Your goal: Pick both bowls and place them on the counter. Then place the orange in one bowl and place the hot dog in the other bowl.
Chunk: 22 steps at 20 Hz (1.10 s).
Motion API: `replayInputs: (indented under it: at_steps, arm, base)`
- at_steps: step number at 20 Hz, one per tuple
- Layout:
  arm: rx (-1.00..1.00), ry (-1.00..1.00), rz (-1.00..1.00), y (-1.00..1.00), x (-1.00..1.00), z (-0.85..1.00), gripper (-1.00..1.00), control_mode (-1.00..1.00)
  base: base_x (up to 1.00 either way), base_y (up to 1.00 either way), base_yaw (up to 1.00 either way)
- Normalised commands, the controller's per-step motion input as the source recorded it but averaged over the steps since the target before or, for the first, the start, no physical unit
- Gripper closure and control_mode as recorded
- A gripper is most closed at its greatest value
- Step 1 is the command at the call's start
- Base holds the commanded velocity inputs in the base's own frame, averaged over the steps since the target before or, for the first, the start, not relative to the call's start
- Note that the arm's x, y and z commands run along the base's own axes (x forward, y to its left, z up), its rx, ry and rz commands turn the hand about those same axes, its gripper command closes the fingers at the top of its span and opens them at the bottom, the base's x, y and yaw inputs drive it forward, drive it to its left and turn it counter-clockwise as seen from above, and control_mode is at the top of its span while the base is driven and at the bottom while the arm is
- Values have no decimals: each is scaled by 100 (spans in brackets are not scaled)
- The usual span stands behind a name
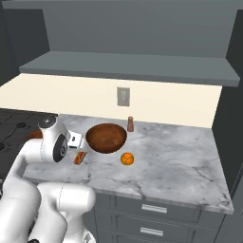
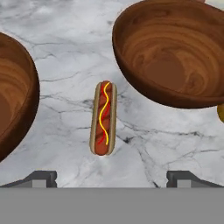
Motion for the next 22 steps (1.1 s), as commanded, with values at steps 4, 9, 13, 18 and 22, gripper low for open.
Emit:
replayInputs:
  at_steps: [4, 9, 13, 18, 22]
  arm:
    - [0, 13, 0, 0, 4, -23, -100, -100]
    - [1, 14, 0, 0, 13, -23, -100, -100]
    - [0, 8, -1, 0, 22, -28, -100, -100]
    - [0, 3, -5, 2, 30, -22, -100, -100]
    - [1, 0, -6, 2, 25, -21, -100, -100]
  base:
    - [0, 0, 0]
    - [0, 0, 0]
    - [0, 0, 0]
    - [0, 0, 0]
    - [0, 0, 0]
